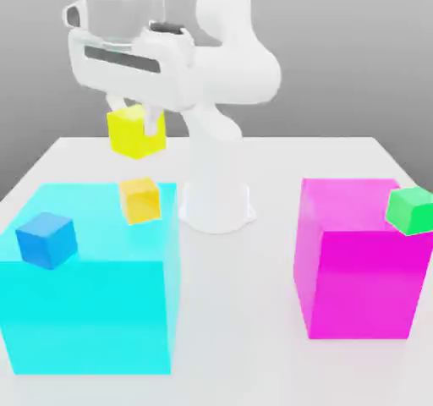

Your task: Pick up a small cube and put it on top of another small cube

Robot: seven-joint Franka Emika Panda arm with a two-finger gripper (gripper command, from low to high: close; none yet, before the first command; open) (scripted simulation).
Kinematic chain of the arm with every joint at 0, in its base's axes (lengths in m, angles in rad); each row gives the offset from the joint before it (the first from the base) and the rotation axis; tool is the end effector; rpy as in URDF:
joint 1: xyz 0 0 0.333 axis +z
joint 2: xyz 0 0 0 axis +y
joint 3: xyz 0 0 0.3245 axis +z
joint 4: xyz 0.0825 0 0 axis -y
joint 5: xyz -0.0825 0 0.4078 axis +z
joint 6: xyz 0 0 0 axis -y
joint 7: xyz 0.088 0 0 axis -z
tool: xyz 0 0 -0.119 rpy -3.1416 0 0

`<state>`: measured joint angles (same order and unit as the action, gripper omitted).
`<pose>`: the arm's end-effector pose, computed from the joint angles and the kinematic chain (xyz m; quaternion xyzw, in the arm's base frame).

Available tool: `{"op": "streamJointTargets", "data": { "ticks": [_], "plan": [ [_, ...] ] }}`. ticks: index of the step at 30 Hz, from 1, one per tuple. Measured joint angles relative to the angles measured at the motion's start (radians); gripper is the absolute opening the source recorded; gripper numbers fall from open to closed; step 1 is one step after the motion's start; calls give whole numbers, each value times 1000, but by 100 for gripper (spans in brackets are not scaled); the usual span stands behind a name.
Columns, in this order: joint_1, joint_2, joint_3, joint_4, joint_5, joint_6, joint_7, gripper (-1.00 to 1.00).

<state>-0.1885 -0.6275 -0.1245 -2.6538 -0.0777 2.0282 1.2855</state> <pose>0.3488 -0.1159 0.4182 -0.7177 0.6963 0.0010 0.0013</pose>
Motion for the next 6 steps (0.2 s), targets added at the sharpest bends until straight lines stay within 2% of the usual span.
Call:
{"op": "streamJointTargets", "data": {
  "ticks": [2, 3, 6],
  "plan": [
    [-5, 25, -5, -53, -2, 79, 1, -100],
    [-7, 37, -6, -75, -3, 113, 1, 100],
    [-7, 37, -6, -75, -3, 113, 1, 100]
  ]
}}
